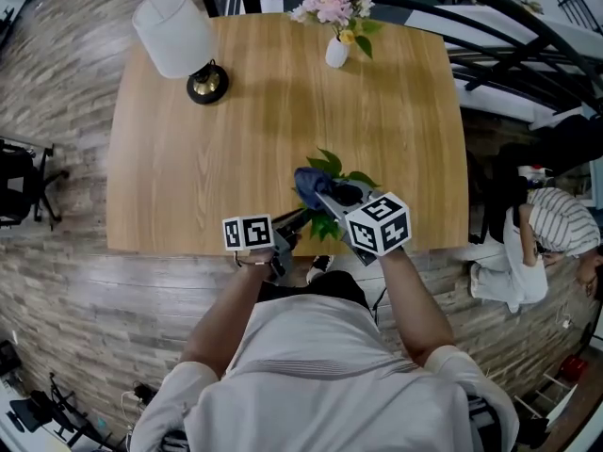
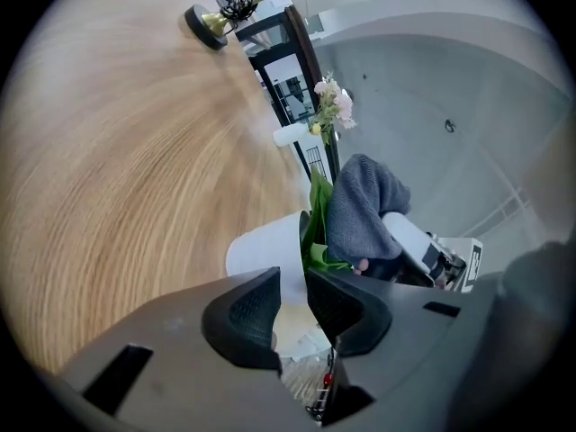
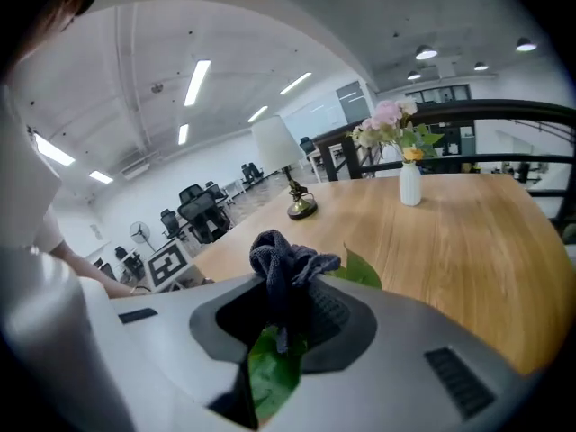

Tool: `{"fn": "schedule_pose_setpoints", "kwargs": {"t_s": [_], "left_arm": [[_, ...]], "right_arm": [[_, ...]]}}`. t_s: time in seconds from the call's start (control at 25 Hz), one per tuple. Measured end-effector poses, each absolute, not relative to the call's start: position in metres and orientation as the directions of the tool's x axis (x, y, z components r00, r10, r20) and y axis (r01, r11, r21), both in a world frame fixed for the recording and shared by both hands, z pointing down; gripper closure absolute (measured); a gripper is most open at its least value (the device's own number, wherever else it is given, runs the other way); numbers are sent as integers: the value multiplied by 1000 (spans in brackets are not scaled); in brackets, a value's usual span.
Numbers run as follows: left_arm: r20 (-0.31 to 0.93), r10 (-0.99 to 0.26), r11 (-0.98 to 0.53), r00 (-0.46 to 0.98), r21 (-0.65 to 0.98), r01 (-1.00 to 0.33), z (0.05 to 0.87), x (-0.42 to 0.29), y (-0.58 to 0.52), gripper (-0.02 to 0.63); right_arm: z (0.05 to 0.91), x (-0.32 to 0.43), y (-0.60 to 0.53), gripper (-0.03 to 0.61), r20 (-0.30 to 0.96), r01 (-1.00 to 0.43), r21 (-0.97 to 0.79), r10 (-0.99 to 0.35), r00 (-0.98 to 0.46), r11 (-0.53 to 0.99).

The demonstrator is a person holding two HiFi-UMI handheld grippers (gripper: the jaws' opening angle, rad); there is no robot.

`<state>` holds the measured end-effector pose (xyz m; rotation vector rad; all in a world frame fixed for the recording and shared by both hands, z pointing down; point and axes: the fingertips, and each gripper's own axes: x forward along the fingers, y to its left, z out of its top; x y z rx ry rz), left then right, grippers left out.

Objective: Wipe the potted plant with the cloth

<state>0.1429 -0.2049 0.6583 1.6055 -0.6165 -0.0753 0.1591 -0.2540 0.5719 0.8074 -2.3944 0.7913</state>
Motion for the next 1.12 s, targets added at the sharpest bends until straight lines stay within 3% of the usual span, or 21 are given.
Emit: {"fn": "schedule_pose_setpoints", "kwargs": {"t_s": [0.36, 0.56, 0.68, 0.8, 0.92, 1.12], "left_arm": [[313, -436, -8, 844, 936, -351, 658, 143, -205, 520], [316, -437, -3, 842, 936, -353, 658, 142, -205, 520], [313, -439, -3, 842, 937, -350, 659, 143, -206, 520], [315, -443, -7, 839, 935, -355, 659, 142, -206, 518], [324, -445, -12, 835, 930, -367, 659, 143, -206, 520], [331, -447, -11, 831, 927, -375, 659, 142, -206, 520]], "right_arm": [[580, 242, -298, 443, 576, -844, -414, -620, -533, 342], [547, 271, -307, 443, 460, -848, -468, -750, -474, 249], [532, 256, -301, 443, 409, -794, -531, -731, -546, 296], [552, 226, -286, 443, 487, -762, -533, -603, -631, 368], [584, 229, -280, 443, 585, -805, -493, -560, -587, 329], [589, 266, -287, 442, 592, -868, -435, -650, -475, 239]]}}
